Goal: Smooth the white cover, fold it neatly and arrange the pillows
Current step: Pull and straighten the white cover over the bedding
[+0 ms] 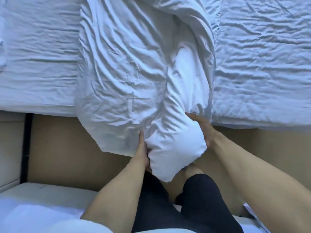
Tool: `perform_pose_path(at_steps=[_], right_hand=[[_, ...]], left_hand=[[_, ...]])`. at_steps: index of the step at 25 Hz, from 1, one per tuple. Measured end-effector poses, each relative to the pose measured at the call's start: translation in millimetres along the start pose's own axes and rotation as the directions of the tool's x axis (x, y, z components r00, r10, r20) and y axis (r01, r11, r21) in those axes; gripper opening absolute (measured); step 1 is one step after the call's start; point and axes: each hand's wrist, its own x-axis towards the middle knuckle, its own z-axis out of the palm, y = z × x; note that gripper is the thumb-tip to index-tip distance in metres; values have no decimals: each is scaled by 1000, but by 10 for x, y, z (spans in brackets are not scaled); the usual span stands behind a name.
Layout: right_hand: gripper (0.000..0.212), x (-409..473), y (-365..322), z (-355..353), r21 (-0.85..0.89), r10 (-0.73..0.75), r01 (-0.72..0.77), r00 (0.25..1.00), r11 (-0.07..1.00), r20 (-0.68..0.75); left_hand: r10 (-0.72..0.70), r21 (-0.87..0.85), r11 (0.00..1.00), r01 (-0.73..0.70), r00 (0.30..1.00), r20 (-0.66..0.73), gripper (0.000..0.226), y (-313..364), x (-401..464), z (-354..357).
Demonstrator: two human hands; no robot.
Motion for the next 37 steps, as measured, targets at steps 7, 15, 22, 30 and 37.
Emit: perform_pose_path(at_steps=[7,15,22,30,37], right_hand=[[29,-399,95,-217,90,9,9,980,996,-198],[98,195,347,-804,-432,-132,-88,881,898,-454],[64,604,758,-530,-510,-203,-225,730,830,-653],[34,992,422,150,-561,-458,-108,462,821,-759],[51,1459,-810,970,-906,-637,12,715,423,-288]], left_hand=[[433,-432,760,-486,874,-222,29,610,-243,-892],[535,-547,644,-535,826,-178,50,1019,-196,-1878],[185,55,975,-214,653,-734,46,641,182,-2916],[825,890,305,-337,561,-71,51,1933,172,-1187],[653,838,-467,-281,529,541,62,2915,172,-157]])
